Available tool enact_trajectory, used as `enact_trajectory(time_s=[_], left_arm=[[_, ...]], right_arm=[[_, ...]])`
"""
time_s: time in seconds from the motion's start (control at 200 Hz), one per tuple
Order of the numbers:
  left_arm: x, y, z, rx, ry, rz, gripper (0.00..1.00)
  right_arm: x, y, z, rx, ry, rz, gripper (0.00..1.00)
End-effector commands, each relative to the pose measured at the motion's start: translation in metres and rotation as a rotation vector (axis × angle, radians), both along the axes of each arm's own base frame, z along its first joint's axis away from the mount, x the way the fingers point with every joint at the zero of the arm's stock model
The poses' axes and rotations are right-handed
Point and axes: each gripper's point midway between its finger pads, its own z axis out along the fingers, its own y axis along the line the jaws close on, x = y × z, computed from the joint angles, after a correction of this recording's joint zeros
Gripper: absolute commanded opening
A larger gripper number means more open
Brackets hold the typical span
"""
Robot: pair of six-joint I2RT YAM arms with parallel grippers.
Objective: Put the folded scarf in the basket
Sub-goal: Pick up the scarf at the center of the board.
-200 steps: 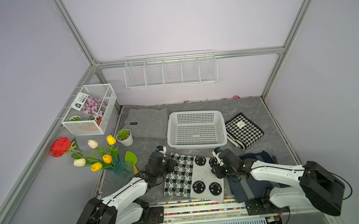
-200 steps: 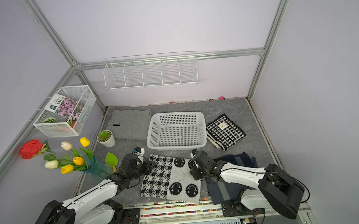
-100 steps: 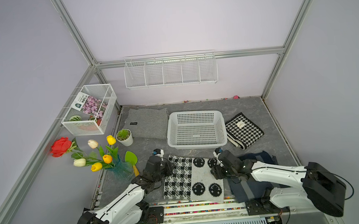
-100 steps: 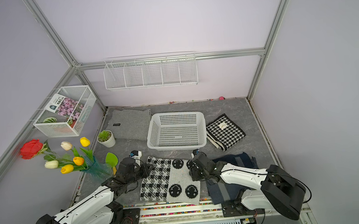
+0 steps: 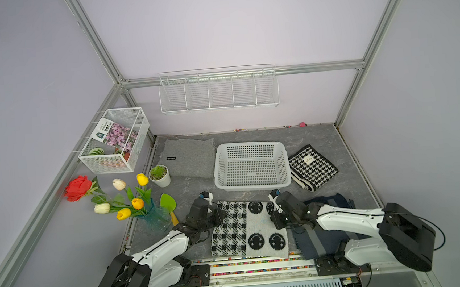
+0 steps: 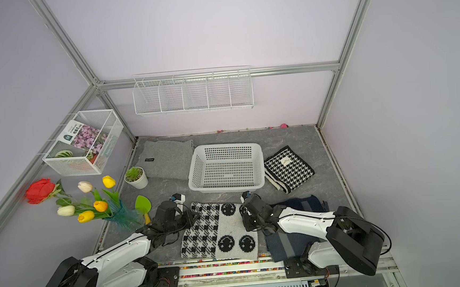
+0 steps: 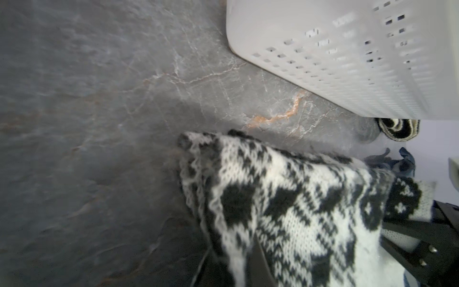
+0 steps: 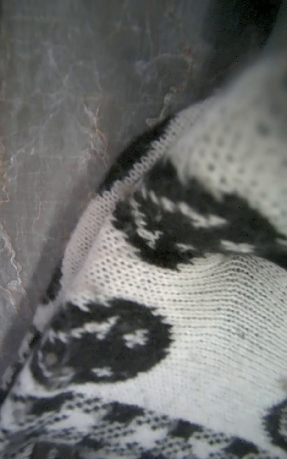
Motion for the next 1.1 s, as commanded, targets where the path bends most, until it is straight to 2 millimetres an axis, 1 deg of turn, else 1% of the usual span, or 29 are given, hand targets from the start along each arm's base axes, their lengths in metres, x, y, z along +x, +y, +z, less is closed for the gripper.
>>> enact_trajectory(time_s=[0.0, 0.095, 0.155, 0.265, 0.42, 0.47, 0.485, 0.615, 0.725, 0.845, 1.024, 1.094], left_arm=[[-0.006, -0.013, 0.021, -0.07, -0.056, -0.077, 0.0], [-0.008, -0.014, 0.033, -0.103, -0.084, -0.073, 0.0], [-0.011, -0.014, 0.037, -0.115, -0.089, -0.074, 0.0], [-0.017, -0.021, 0.049, -0.139, -0.119, -0.096, 0.0], [-0.023, -0.029, 0.07, -0.165, -0.154, -0.117, 0.0], [-0.024, -0.031, 0.073, -0.162, -0.149, -0.122, 0.0], [-0.025, -0.031, 0.082, -0.174, -0.171, -0.124, 0.0], [-0.027, -0.036, 0.111, -0.214, -0.21, -0.141, 0.0], [-0.03, -0.042, 0.144, -0.259, -0.252, -0.164, 0.0], [-0.029, -0.042, 0.164, -0.253, -0.284, -0.159, 0.0], [-0.019, -0.047, 0.198, -0.286, -0.343, -0.148, 0.0], [-0.012, -0.054, 0.217, -0.318, -0.379, -0.15, 0.0]], right_arm=[[-0.018, -0.023, -0.006, -0.067, 0.012, 0.017, 0.0], [-0.019, -0.02, 0.009, -0.024, -0.01, 0.024, 0.0], [-0.019, -0.019, 0.017, -0.014, -0.018, 0.031, 0.0], [-0.019, -0.013, 0.033, 0.011, -0.035, 0.059, 0.0], [-0.019, -0.005, 0.06, 0.045, -0.072, 0.084, 0.0], [-0.02, -0.002, 0.07, 0.066, -0.081, 0.099, 0.0], [-0.021, -0.001, 0.073, 0.07, -0.081, 0.103, 0.0], [-0.024, 0.002, 0.101, 0.084, -0.11, 0.131, 0.0], [-0.026, 0.001, 0.128, 0.116, -0.14, 0.143, 0.0], [-0.029, 0.0, 0.152, 0.146, -0.172, 0.162, 0.0], [-0.019, -0.004, 0.187, 0.155, -0.264, 0.149, 0.0], [-0.012, -0.004, 0.2, 0.141, -0.291, 0.143, 0.0]])
